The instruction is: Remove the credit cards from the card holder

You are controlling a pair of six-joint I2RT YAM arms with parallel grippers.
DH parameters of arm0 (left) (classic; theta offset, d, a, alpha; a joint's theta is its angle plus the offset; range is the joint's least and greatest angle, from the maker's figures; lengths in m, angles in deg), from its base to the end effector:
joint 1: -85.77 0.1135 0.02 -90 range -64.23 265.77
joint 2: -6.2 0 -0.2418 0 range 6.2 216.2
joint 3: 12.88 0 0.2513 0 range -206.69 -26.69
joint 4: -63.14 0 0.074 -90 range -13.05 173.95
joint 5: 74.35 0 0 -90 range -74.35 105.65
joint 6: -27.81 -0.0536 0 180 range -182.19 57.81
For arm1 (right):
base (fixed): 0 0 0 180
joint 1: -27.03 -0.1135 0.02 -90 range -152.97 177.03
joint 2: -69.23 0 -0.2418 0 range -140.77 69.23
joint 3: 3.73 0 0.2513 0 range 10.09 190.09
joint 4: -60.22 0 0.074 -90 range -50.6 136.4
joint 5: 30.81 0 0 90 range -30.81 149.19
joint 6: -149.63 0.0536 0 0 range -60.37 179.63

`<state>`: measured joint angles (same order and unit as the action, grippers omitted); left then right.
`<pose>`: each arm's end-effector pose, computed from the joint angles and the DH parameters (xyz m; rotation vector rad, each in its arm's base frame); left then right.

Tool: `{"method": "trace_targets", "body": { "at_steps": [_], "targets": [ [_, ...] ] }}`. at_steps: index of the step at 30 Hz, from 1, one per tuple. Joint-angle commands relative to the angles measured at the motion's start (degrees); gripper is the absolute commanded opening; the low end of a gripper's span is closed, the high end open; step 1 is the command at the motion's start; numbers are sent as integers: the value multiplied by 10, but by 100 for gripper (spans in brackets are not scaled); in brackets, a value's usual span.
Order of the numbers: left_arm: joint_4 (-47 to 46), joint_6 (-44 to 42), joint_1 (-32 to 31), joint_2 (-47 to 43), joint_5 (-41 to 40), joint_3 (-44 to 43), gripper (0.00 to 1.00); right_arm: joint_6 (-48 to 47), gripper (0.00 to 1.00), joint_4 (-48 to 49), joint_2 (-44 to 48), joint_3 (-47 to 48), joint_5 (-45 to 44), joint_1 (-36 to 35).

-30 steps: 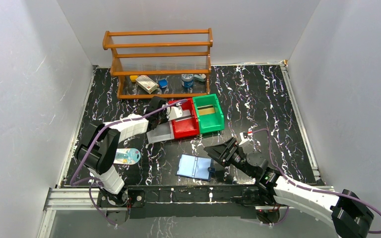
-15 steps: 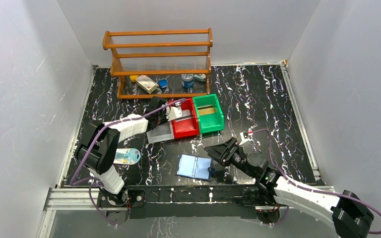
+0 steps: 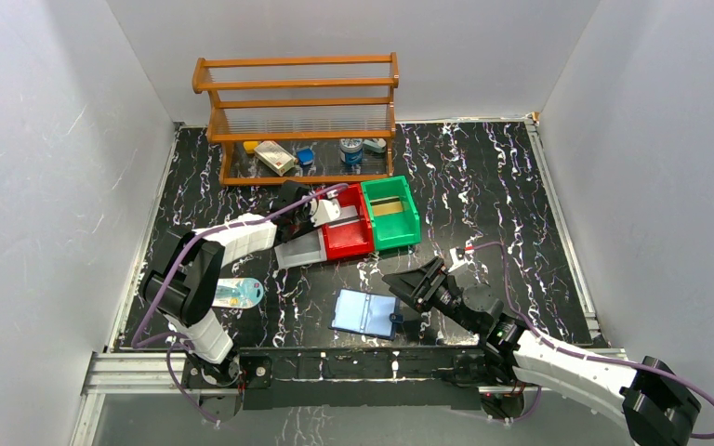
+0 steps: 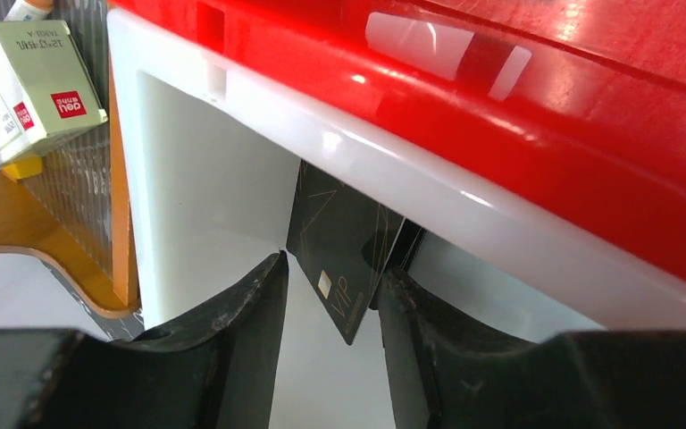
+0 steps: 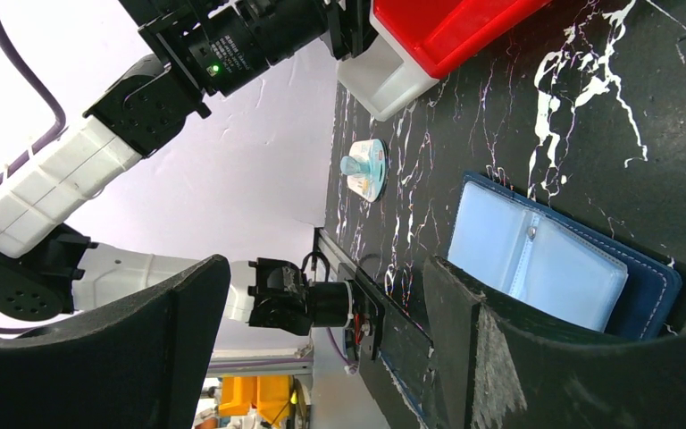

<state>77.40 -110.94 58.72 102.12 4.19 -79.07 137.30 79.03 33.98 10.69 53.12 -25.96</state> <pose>0.3203 -0.1516 0.1415 1.3680 1.9206 0.4204 0.1157 0.1440 0.1592 0.4970 1.8204 1.6115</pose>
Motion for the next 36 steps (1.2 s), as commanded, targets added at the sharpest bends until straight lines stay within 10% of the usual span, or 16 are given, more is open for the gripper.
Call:
{"method": "trace_targets", "body": {
  "at_steps": [1,27,36],
  "targets": [
    [4,10,4,-19,17,5,42,1,88,7,5,-40,-10,-1],
    [17,62,6,-102,40,-2,57,2,89,-5,17,-38,-13,-1],
    [17,187,6,-222,112,16,88,-9,89,-24,1,-19,-10,-1]
  ]
}}
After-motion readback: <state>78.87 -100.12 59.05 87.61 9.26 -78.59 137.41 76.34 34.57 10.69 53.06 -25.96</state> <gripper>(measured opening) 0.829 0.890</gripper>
